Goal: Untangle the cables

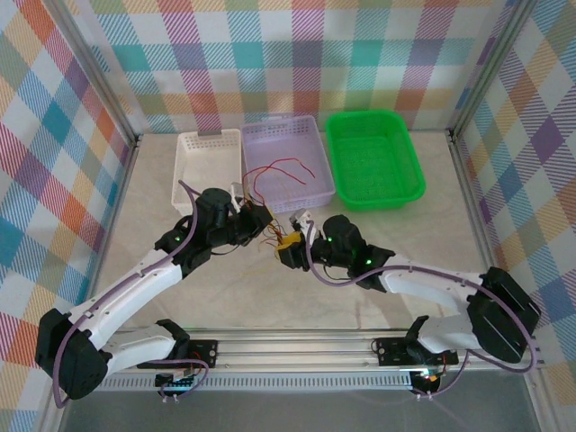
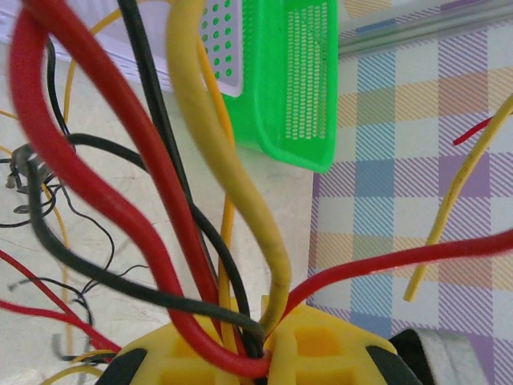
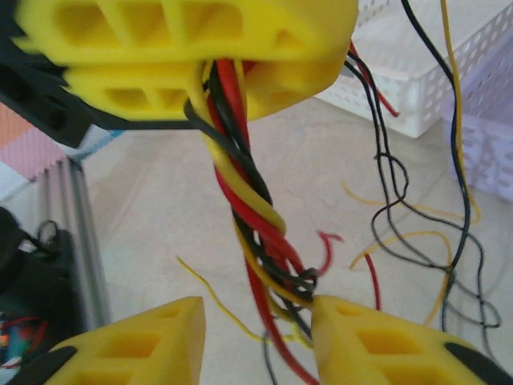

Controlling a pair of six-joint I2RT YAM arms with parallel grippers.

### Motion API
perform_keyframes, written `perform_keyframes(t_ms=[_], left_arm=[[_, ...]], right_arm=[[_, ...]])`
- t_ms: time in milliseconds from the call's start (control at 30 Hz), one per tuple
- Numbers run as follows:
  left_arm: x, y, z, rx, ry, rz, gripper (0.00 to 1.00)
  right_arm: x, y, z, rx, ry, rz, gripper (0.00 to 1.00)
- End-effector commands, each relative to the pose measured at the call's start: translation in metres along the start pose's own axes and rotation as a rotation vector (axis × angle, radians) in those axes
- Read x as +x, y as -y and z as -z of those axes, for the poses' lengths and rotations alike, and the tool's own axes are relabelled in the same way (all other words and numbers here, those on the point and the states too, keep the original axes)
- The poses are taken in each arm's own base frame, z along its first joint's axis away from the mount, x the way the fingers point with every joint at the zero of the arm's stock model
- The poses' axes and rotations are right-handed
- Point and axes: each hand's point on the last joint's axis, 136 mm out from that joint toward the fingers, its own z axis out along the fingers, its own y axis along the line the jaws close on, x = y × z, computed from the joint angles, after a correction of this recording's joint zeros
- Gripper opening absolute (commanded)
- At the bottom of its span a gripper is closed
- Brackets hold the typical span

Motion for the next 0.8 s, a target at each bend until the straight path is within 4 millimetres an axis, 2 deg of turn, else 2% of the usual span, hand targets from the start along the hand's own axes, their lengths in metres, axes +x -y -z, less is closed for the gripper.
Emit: perform_keyframes(t_ms=[0, 167, 300, 433, 500, 567, 667, 767], left_arm=[[-0.007, 0.028, 0.009, 0.076, 0.031, 0.013, 0.00], [-0.008, 0.025, 0.019, 0.043, 0.044, -0.002, 0.00], [-0.009, 0.022, 0.027, 0.006, 0.059, -0.030, 0.00], [-0.016, 0.012, 0.042, -0.097, 0.085, -0.086, 0.00], [-0.021, 0.010, 0.049, -0.124, 0.102, -0.119, 0.06], [-0.026, 0.009, 0.056, -0.148, 0.120, -0.140, 0.24], [-0.031, 0.008, 0.061, -0.156, 0.126, -0.161, 0.42], [-0.036, 0.009, 0.066, -0.161, 0.127, -0.166, 0.48]], right_arm=[[-0.029, 0.003, -0.006, 0.064, 0.111, 0.052, 0.28], [-0.026, 0.017, 0.001, 0.152, 0.090, 0.049, 0.00], [-0.019, 0.022, 0.015, 0.195, 0.064, 0.046, 0.00], [-0.012, 0.024, 0.037, 0.222, 0.052, 0.045, 0.00], [-0.011, 0.025, 0.050, 0.229, 0.060, 0.036, 0.00], [-0.013, 0.023, 0.061, 0.201, 0.065, 0.006, 0.00], [-0.018, 0.014, 0.074, 0.125, 0.071, -0.037, 0.00], [-0.020, 0.003, 0.082, 0.058, 0.048, -0.052, 0.00]])
